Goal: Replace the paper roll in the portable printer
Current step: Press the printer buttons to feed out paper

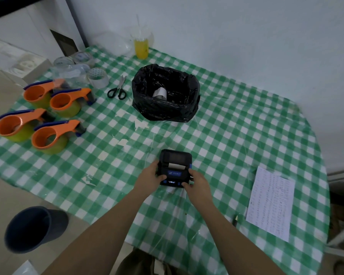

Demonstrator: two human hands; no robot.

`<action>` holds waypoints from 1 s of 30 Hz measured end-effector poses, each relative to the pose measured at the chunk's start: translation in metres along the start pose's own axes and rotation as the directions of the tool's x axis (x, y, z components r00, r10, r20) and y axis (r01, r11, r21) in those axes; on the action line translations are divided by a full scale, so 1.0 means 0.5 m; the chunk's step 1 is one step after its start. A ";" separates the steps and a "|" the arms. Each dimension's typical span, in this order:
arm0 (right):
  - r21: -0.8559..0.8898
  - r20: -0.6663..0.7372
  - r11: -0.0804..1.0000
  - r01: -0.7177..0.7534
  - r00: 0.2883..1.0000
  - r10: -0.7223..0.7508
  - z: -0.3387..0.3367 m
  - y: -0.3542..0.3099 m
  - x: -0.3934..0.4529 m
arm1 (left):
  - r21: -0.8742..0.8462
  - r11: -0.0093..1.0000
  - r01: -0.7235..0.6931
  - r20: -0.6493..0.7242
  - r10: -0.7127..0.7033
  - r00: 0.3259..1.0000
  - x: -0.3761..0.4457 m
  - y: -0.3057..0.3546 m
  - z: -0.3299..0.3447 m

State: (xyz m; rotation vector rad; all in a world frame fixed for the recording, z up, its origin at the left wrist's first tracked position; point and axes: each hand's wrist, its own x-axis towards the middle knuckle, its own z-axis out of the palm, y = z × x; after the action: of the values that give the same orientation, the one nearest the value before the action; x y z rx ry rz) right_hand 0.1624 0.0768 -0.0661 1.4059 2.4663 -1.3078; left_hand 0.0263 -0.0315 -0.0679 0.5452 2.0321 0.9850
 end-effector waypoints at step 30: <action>-0.064 0.016 0.996 0.058 0.998 -0.057 -0.007 0.015 0.001 | 0.057 0.998 0.022 -0.007 -0.021 1.000 0.001 0.004 -0.001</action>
State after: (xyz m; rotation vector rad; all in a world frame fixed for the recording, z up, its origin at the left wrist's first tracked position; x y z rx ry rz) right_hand 0.1687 0.0813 -0.0687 1.3169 2.5334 -1.2310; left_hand 0.0254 -0.0302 -0.0665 0.5497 2.0734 0.9196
